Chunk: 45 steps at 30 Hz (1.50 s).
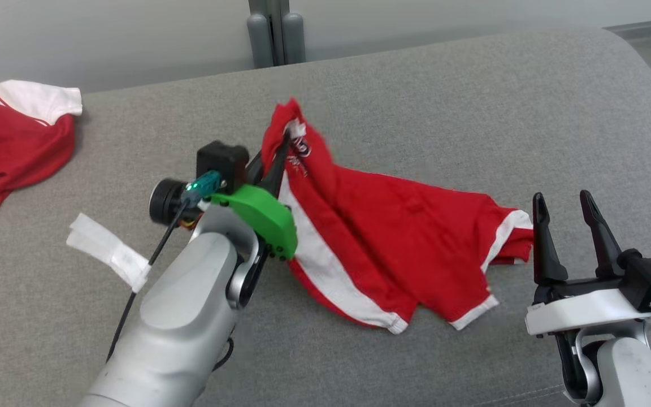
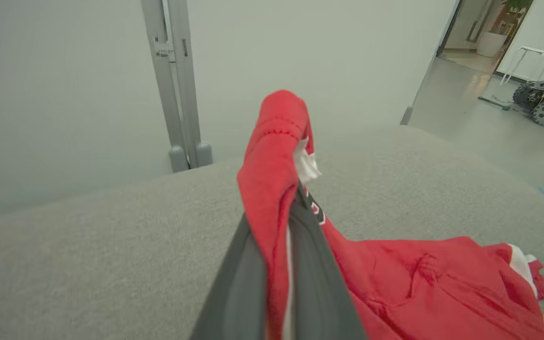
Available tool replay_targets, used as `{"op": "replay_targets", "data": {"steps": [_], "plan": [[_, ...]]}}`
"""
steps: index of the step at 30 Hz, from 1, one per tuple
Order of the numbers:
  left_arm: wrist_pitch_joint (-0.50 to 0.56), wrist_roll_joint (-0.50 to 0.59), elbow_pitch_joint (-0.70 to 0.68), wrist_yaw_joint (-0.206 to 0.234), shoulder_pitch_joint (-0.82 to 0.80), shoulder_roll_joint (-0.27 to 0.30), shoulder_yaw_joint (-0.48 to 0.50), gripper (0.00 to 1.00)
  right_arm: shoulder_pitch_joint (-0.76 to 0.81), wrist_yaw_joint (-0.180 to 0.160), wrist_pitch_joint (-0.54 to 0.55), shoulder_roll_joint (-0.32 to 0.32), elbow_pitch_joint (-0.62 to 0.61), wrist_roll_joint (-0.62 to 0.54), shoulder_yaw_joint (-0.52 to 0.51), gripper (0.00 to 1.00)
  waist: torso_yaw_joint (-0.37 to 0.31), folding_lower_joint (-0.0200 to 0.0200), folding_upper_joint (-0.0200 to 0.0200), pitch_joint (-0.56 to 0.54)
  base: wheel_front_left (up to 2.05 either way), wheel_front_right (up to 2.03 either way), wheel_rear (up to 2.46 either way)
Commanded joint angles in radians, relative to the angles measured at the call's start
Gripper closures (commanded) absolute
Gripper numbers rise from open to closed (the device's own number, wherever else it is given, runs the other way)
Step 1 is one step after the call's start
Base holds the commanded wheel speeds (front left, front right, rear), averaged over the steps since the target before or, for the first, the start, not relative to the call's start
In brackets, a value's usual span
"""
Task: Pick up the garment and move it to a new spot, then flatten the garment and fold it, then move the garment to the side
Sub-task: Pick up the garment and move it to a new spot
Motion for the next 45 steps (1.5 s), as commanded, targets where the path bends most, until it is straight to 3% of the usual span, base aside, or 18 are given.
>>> {"op": "replay_targets", "data": {"steps": [1, 9, 18, 19, 20, 22, 40, 45], "plan": [[-0.022, -0.004, 0.048, 0.018, 0.015, 0.006, 0.014, 1.00, -0.017, 0.000, -0.003, -0.003, -0.003, 0.009, -0.004, 0.00, -0.027, 0.0001, 0.0000, 0.059, 0.00, 0.00, 0.00], [-0.083, -0.047, 0.230, 0.083, 0.054, 0.038, 0.134, 1.00, -0.038, 0.000, -0.003, -0.003, 0.001, -0.001, -0.023, 0.00, -0.016, 0.0001, 0.0000, 0.100, 0.00, 0.00, 0.00], [-0.085, -0.022, 0.187, 0.088, 0.121, 0.049, 0.274, 1.00, -0.053, 0.000, -0.003, -0.003, 0.005, -0.003, -0.007, 0.00, 0.009, 0.0001, 0.0000, 0.110, 0.00, 0.00, 0.00], [-0.085, -0.017, 0.179, 0.084, 0.128, 0.047, 0.286, 0.93, -0.053, 0.000, -0.003, -0.003, 0.006, -0.003, -0.006, 0.00, 0.010, 0.0001, 0.0000, 0.110, 0.00, 0.00, 0.00], [-0.085, -0.010, 0.172, 0.080, 0.137, 0.045, 0.296, 0.70, -0.053, 0.000, -0.003, -0.003, 0.007, -0.003, -0.005, 0.00, 0.011, 0.0001, 0.0000, 0.109, 0.00, 0.00, 0.00], [-0.085, 0.001, 0.149, 0.066, 0.159, 0.037, 0.323, 0.00, -0.052, 0.000, -0.003, -0.003, 0.009, -0.005, -0.004, 0.00, 0.015, 0.0001, 0.0000, 0.105, 0.00, 0.00, 0.00], [-0.084, 0.240, -0.204, -0.055, 0.420, 0.004, 0.509, 0.00, -0.001, 0.000, -0.003, -0.003, 0.028, -0.034, 0.027, 0.00, 0.072, 0.0001, 0.0000, -0.012, 0.00, 0.00, 0.00], [-0.084, 0.275, -0.279, -0.060, 0.529, -0.007, 0.548, 0.00, 0.028, 0.000, -0.003, -0.003, 0.035, -0.024, 0.060, 0.00, 0.079, 0.0001, 0.0000, -0.049, 0.00, 0.00, 0.00]]}}
